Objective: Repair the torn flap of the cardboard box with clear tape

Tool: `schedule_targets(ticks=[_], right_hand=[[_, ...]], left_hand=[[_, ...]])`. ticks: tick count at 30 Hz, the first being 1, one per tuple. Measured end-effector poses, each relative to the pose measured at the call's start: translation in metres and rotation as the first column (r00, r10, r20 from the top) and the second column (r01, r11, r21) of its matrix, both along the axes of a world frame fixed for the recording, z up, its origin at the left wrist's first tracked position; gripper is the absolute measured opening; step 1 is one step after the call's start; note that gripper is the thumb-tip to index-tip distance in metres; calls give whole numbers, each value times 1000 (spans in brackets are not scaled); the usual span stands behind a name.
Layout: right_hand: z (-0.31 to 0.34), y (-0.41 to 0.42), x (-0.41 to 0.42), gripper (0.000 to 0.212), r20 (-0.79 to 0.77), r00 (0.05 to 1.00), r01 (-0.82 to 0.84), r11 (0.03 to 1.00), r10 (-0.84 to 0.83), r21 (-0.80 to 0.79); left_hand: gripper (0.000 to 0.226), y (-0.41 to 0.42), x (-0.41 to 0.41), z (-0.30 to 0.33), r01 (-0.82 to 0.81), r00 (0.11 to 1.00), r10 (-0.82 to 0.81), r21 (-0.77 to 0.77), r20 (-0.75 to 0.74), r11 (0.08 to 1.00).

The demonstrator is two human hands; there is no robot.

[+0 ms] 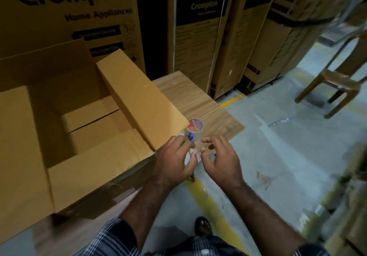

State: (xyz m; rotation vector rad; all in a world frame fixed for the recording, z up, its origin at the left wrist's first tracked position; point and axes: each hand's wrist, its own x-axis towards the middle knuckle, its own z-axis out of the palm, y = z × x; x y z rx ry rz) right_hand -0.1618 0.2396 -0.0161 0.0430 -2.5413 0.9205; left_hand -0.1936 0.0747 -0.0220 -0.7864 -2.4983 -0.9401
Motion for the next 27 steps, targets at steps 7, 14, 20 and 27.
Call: schedule_targets(ticks=[7, 14, 20, 27], right_hand=[[-27, 61, -46, 19, 100, 991, -87, 994, 93, -64], [-80, 79, -112, 33, 271, 927, -282, 958, 260, 44], [-109, 65, -166, 51, 353, 863, -484, 789, 361, 378], [-135, 65, -195, 45, 472, 838, -519, 672, 276, 529]], left_hand=[[24, 58, -28, -34, -69, 951, 81, -49, 297, 996], [43, 74, -53, -60, -314, 794, 329, -119, 510, 942], [36, 82, -57, -76, -449, 675, 447, -154, 587, 880], [30, 89, -66, -88, -529, 640, 491, -125, 591, 839]])
